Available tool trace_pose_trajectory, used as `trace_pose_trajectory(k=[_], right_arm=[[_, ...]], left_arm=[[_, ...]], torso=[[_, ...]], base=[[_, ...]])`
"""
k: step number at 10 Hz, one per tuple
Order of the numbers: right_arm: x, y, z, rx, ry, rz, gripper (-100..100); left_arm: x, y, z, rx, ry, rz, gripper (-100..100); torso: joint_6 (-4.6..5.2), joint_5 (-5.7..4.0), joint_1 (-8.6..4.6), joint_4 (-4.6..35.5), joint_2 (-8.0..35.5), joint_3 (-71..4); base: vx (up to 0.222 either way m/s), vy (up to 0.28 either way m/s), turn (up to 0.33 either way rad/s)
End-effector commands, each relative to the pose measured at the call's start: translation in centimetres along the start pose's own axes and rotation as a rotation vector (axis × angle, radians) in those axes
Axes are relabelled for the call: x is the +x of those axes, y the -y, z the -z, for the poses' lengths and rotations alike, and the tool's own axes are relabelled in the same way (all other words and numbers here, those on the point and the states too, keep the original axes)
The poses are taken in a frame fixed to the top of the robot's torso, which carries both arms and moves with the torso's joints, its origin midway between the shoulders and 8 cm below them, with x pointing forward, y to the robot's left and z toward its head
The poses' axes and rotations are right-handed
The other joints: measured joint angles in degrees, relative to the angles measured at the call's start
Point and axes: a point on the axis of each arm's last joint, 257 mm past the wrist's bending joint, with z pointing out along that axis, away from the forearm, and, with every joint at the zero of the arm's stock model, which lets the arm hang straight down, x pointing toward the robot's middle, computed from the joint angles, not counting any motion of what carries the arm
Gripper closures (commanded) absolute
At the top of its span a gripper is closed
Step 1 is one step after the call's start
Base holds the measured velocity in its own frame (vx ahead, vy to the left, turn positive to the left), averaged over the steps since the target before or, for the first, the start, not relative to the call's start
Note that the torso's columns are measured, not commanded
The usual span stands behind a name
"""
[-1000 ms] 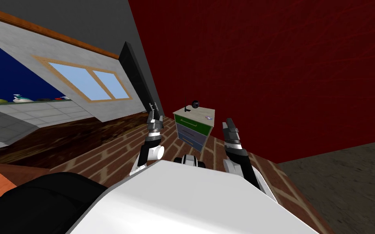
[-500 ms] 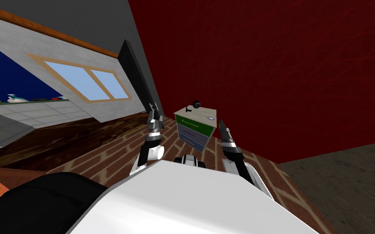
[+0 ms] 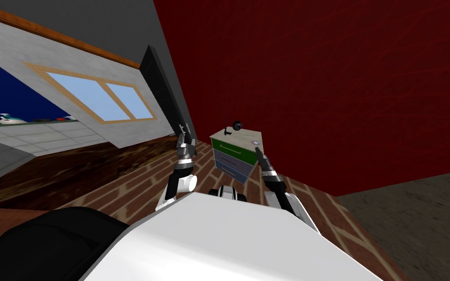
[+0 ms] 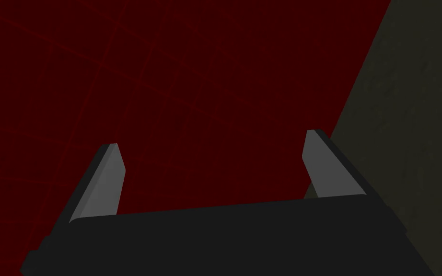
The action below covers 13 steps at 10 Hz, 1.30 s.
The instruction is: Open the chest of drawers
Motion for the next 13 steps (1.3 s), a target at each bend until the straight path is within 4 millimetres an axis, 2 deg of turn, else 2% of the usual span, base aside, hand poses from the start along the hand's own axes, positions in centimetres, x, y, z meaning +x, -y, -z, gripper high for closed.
trace_pose_trajectory(k=[1,2,3,5,6,7,8,10,11,12,13], right_arm=[[2.4,2.1,0.3,0.060,-0.062,0.093,-100],[2.6,2.1,0.3,0.058,-0.067,0.120,-100],[4.0,3.5,0.5,0.096,-0.103,0.158,-100],[4.1,3.5,0.5,0.094,-0.109,0.196,-100],[5.5,4.9,0.8,0.131,-0.147,0.246,-100],[5.6,4.9,0.9,0.129,-0.151,0.272,-100],[6.9,6.3,1.3,0.166,-0.186,0.312,-100],[7.0,6.3,1.3,0.163,-0.192,0.350,-100],[8.2,7.7,1.7,0.199,-0.228,0.400,-100],[8.2,7.7,1.7,0.196,-0.232,0.430,-100],[9.4,9.1,2.3,0.233,-0.267,0.473,-100]], left_arm=[[0.0,0.0,0.0,0.000,0.000,0.000,0],[0.0,0.0,0.0,0.000,0.000,0.000,0],[0.0,0.0,0.0,0.000,0.000,0.000,0],[0.0,0.0,0.0,0.000,0.000,0.000,0],[0.0,0.0,0.0,0.000,0.000,0.000,0],[0.0,0.0,0.0,0.000,0.000,0.000,0],[0.0,0.0,0.0,0.000,0.000,0.000,0],[0.0,0.0,0.0,0.000,0.000,0.000,0],[0.0,0.0,0.0,0.000,0.000,0.000,0],[0.0,0.0,0.0,0.000,0.000,0.000,0],[0.0,0.0,0.0,0.000,0.000,0.000,0]], torso=[[0.01,-0.01,-0.07,0.0,0.0,0.0],[0.01,-0.01,-0.04,0.0,0.0,0.0],[0.00,-0.02,-0.10,0.0,0.0,0.0],[0.01,-0.01,-0.07,0.0,0.0,0.0],[0.00,-0.04,-0.16,0.0,0.1,0.0],[0.01,-0.02,-0.03,0.0,0.0,0.0],[0.00,0.01,-0.01,0.0,0.0,0.0],[0.00,0.00,-0.05,0.0,0.0,0.0],[0.01,-0.05,-0.22,0.0,0.1,0.1],[0.01,-0.03,-0.06,0.0,0.1,0.0],[0.00,0.00,-0.03,0.0,0.0,0.0]], base=[[0.037,0.089,-0.021],[0.032,0.072,-0.018],[0.039,0.079,-0.018],[0.025,0.058,-0.010],[0.026,0.072,-0.029],[0.032,0.077,-0.017],[0.057,0.099,-0.024],[0.023,0.059,-0.008],[0.015,0.070,-0.025],[0.026,0.074,-0.022],[0.031,0.095,-0.028]])
